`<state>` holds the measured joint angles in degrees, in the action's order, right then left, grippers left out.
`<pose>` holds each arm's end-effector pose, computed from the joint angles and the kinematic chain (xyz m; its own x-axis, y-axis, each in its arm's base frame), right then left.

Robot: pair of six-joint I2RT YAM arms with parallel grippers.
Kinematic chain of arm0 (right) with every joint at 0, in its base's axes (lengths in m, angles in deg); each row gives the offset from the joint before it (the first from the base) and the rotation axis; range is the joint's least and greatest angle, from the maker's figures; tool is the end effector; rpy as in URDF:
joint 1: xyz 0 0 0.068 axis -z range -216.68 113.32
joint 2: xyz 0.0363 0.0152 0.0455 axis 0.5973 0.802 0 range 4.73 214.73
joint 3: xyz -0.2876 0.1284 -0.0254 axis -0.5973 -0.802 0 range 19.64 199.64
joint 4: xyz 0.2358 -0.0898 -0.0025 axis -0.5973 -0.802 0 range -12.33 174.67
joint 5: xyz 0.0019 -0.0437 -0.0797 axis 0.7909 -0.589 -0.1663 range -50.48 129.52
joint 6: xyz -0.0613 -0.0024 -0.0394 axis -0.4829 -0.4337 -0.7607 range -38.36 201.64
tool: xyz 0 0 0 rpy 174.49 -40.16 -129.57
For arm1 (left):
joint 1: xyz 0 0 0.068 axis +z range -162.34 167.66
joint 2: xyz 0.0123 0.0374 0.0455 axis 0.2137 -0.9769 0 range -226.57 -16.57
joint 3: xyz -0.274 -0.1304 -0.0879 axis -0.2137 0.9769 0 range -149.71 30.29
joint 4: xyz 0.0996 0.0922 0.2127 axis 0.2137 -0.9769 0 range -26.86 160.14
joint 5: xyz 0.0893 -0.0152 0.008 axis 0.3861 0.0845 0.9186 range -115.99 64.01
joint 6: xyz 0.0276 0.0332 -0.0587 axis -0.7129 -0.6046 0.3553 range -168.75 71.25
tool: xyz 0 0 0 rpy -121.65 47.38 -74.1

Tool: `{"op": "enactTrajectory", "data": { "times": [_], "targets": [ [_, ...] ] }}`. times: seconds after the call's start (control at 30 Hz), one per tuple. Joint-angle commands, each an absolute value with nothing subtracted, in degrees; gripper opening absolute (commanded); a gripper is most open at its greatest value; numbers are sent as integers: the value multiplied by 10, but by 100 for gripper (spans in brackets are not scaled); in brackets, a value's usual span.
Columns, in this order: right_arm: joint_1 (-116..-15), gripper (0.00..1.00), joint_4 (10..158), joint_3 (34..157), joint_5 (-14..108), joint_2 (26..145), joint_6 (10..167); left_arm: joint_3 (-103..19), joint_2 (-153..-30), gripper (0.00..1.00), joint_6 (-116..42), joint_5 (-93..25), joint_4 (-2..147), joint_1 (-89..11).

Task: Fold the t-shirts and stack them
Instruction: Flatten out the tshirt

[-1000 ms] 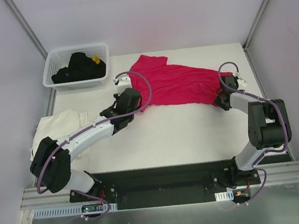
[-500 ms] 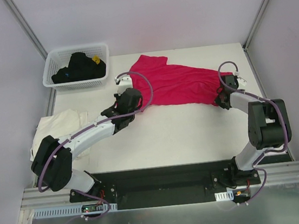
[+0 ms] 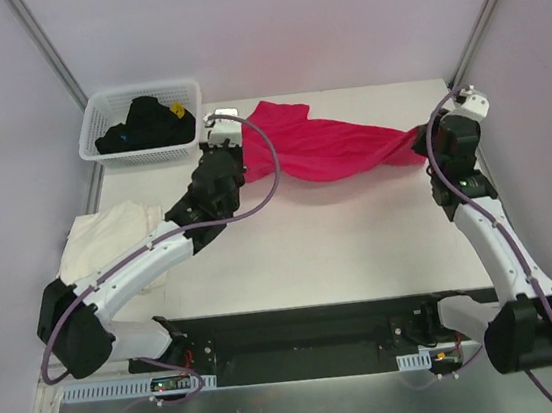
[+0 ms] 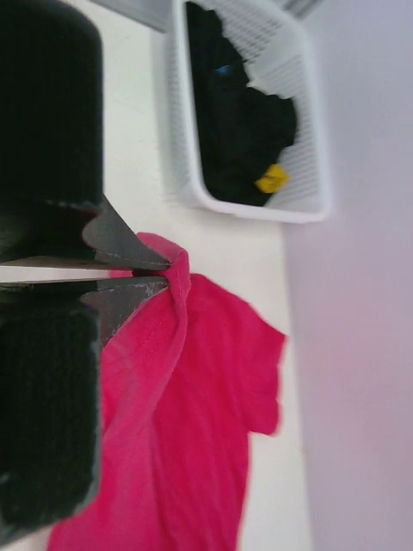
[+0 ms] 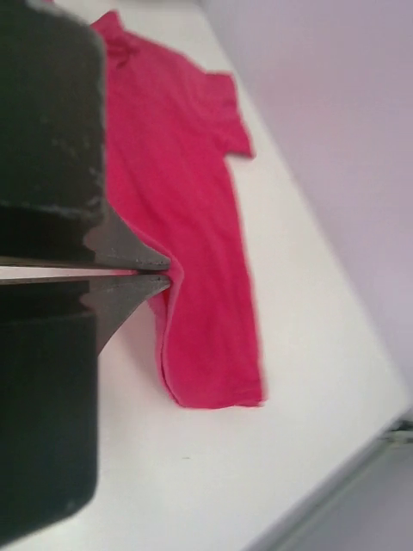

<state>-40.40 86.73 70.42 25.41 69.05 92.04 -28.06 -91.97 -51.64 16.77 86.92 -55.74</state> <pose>0.2597 0.0021 0.3683 -0.1635 0.1647 -0.9727 0.2082 0.9695 0.1291 0.2486 -0.1786 0.3999 -0.0030 0.0536 -0.9986 0.0113 0.9985 0.0536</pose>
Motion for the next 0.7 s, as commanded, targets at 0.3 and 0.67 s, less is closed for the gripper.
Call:
{"op": "enactTrajectory", "data": {
  "times": [0.3,0.67],
  "targets": [
    [-436,1,900,797,221,487,766,-358,-710,0,-837,195,1056,-677],
    [-447,1,1057,761,306,345,672,-332,-595,0,-934,67,1075,-704]
  ]
}}
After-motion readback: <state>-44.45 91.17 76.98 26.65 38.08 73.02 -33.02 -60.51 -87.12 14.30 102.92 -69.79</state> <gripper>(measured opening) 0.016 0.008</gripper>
